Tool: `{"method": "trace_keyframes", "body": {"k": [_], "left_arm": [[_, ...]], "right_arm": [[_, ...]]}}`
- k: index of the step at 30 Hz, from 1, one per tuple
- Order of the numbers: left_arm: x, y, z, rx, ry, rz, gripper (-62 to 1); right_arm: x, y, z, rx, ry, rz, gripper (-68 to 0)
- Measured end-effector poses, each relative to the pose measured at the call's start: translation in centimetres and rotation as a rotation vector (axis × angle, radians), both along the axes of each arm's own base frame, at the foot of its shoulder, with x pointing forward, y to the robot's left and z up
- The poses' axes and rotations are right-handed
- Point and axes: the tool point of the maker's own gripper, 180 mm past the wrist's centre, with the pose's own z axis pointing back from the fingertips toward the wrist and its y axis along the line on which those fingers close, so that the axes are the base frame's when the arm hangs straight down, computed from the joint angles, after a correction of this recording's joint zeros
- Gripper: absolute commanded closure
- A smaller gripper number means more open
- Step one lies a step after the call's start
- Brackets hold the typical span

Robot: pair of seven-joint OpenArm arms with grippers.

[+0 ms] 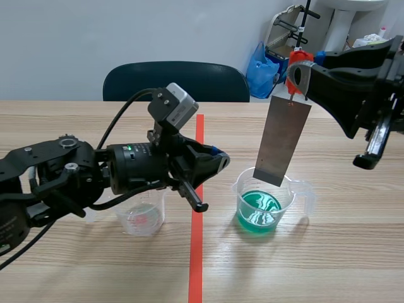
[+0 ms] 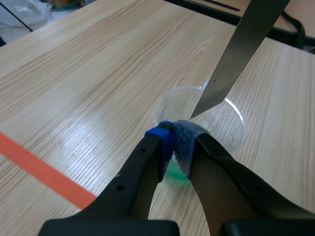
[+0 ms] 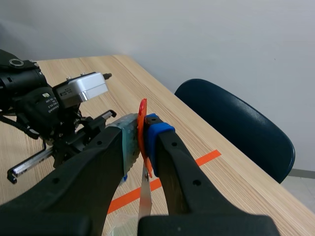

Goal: Do the redox reaction experiment

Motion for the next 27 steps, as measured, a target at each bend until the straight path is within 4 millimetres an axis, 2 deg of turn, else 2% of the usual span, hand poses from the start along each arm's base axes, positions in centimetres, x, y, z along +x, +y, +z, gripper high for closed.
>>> {"method": "trace_keyframes", "body": {"k": [2, 4, 9, 11, 15, 18, 22, 25, 27], "left_arm": [[0.1, 2.0, -0.1, 0.039, -0.014, 0.014, -1.9], [0.1, 4.9, 0.4, 0.077, -0.037, 0.039, -1.9], [-0.6, 12.9, 3.4, 0.14, -0.137, 0.136, -1.9], [-1.1, 15.7, 4.0, 0.165, -0.154, 0.178, -1.9], [-2.9, 21.1, 3.2, 0.215, -0.121, 0.291, -2.7], [-5.6, 24.4, 2.1, 0.254, -0.105, 0.352, -2.7], [-10.1, 27.9, 1.6, 0.259, -0.089, 0.447, -2.8], [-13.8, 29.7, 1.5, 0.289, -0.103, 0.496, -2.8], [-16.4, 30.2, 1.5, 0.309, -0.108, 0.51, -2.8]], "right_arm": [[0.0, 0.0, 0.0, 0.0, 0.0, 0.0, -0.6], [0.0, 0.0, 0.0, 0.0, 0.0, 0.0, -0.6], [0.0, 0.0, 0.0, 0.001, 0.0, 0.0, -0.6], [0.0, 0.0, 0.0, 0.001, 0.0, 0.0, -0.6], [0.0, 0.0, 0.0, 0.001, 0.0, 0.0, -0.6], [0.0, 0.0, 0.0, 0.001, 0.0, 0.0, -0.6], [0.0, 0.0, 0.0, 0.001, 0.0, 0.0, -0.6], [0.0, 0.0, 0.0, 0.001, -0.001, 0.0, -0.6], [0.0, 0.0, 0.0, 0.001, -0.001, 0.0, -0.6]]}}
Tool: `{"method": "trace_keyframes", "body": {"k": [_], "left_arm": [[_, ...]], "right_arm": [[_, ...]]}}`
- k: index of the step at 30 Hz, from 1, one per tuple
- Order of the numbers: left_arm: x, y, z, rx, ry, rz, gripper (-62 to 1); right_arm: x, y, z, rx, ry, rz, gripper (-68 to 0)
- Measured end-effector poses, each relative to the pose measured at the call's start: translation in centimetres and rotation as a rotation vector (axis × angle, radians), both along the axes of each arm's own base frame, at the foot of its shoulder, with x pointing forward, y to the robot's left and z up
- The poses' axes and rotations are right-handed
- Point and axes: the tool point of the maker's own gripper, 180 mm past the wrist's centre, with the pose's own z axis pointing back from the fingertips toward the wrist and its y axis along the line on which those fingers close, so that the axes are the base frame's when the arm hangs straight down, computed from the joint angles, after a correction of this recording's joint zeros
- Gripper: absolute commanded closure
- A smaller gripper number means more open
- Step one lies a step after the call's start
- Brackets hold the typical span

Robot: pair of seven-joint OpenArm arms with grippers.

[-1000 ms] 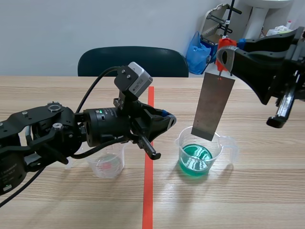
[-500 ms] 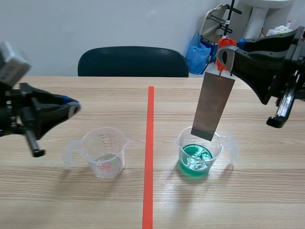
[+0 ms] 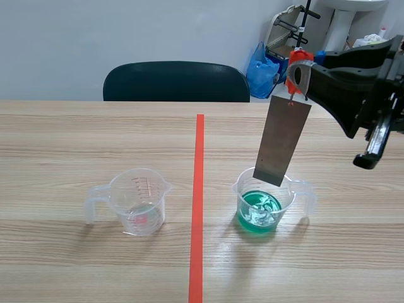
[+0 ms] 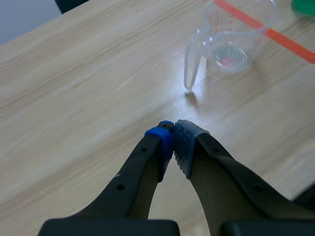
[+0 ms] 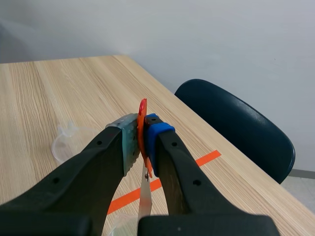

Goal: Do the redox reaction experiment

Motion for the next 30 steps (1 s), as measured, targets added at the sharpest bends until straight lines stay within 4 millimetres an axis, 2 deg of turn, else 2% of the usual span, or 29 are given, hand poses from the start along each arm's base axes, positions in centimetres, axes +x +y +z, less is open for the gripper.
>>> {"method": "trace_keyframes", "body": {"k": [4, 7, 10, 12, 13, 15, 18, 19, 24, 30], "left_arm": [[-5.1, 0.0, 0.4, -0.002, 0.0, 0.03, -2.8], [-8.1, -0.2, 1.1, -0.016, 0.004, 0.061, -2.8], [-9.3, -0.2, 1.9, -0.016, -0.031, 0.082, -2.9], [-9.4, -0.2, 2.8, -0.03, -0.078, 0.098, -7.0], [-9.4, -0.1, 3.2, -0.03, -0.097, 0.107, -11.5], [-10.0, 0.2, 3.2, 0.008, -0.093, 0.098, -25.2], [-11.1, 0.7, 2.6, 0.032, -0.068, 0.137, -55.0], [-11.3, 0.8, 2.5, 0.029, -0.064, 0.156, -62.3], [-12.3, 0.9, 2.1, -0.002, -0.035, 0.203, -62.3], [-12.3, 0.9, 2.1, 0.001, -0.036, 0.204, -62.3]], "right_arm": [[0.0, 0.0, 0.0, 0.0, 0.0, 0.0, -0.6], [0.0, 0.0, 0.0, 0.0, 0.0, 0.0, -0.6], [0.0, 0.0, 0.0, 0.002, -0.001, 0.001, -0.6], [0.0, 0.0, 0.0, 0.0, 0.001, 0.0, -0.6], [0.0, 0.0, 0.0, 0.002, -0.001, 0.001, -0.6], [0.0, 0.0, 0.0, 0.002, -0.001, 0.001, -0.6], [0.0, 0.0, 0.0, 0.002, -0.001, 0.001, -0.6], [0.0, 0.0, 0.0, 0.003, -0.001, 0.001, -0.6], [0.0, 0.0, 0.0, 0.002, -0.001, 0.0, -0.6], [0.0, 0.0, 0.0, 0.002, -0.001, 0.0, -0.6]]}}
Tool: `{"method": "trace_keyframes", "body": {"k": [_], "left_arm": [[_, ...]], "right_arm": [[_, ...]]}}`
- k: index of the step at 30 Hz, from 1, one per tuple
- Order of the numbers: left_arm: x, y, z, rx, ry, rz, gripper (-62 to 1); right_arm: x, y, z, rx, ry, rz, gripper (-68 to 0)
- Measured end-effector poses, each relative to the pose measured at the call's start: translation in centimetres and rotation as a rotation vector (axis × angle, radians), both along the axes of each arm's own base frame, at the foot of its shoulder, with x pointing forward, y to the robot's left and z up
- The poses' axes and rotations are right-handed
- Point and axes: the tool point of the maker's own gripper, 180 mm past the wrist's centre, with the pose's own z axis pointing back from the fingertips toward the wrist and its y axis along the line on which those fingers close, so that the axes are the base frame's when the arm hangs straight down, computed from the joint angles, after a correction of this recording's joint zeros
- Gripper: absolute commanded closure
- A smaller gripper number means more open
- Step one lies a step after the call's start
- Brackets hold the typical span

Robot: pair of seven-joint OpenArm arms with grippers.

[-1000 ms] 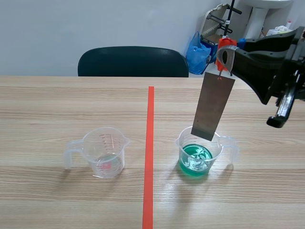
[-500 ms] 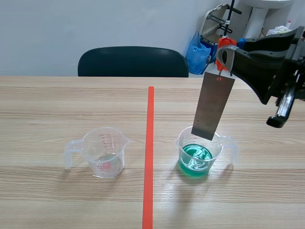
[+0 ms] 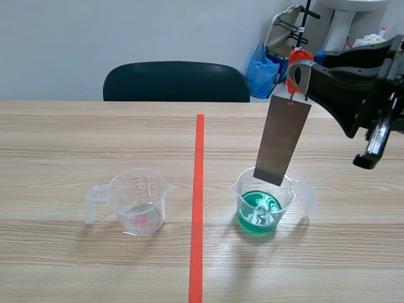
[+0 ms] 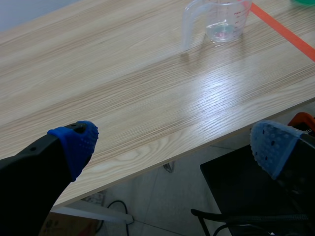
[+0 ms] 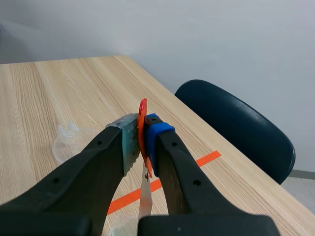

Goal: Do the redox reaction experiment

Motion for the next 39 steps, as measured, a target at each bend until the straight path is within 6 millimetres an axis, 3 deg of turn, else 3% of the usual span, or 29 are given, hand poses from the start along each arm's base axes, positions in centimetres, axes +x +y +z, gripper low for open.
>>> {"method": "trace_keyframes", "body": {"k": [39], "left_arm": [[-0.26, -0.46, -0.61, 0.019, 0.034, -0.048, -62.3]], "right_arm": [[0.0, 0.0, 0.0, 0.0, 0.0, 0.0, -0.6]]}}
